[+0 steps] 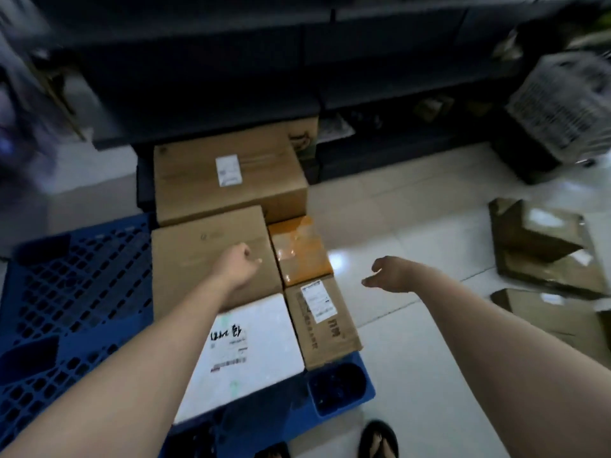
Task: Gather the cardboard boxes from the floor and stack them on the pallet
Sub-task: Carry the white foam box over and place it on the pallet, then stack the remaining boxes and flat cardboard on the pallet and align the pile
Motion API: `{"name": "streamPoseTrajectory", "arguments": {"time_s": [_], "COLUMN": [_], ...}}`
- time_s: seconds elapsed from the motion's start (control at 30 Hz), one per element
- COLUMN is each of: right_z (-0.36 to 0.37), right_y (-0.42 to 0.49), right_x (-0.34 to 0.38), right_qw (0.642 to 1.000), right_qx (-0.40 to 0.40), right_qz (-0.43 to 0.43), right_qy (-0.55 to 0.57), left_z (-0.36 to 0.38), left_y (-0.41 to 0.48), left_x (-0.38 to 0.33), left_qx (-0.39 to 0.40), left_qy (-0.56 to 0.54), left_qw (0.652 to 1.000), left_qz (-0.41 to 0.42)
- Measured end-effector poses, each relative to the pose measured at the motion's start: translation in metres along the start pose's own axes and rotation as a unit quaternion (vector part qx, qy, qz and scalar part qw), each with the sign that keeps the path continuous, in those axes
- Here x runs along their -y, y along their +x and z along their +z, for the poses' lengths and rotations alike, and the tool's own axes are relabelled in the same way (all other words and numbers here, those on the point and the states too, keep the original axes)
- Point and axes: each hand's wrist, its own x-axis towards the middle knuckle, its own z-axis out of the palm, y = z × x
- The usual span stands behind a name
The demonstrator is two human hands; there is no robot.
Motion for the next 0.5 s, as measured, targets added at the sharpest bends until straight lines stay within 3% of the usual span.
{"name": "streamPoseTrajectory", "arguments": {"time_s": [0.13,0.27,0.5], "right_z": [-0.109,-0.189,-0.236], "right_y": [-0.084,-0.161,-0.238], "right_x": [-0.062,-0.153,-0.372], "right_qw": [0.992,0.969,0.955], "right_qx": [-0.119,-0.222,-0.252], "right_qz": [-0.009,-0.007,0.112], "right_qy": [0.046,0.105,0.109], "left_z": [-0.049,-0.049,0.030], "left_y": [-0.040,-0.093,-0.151], "left_x": [-0.162,-0.312,-0.493], "left_qx": [-0.024,-0.020,0.016], "left_qy": [0.075,0.146,0.053], "left_qw": [0.987,0.959,0.960], "left_qz": [0.137,0.242,0.273]}}
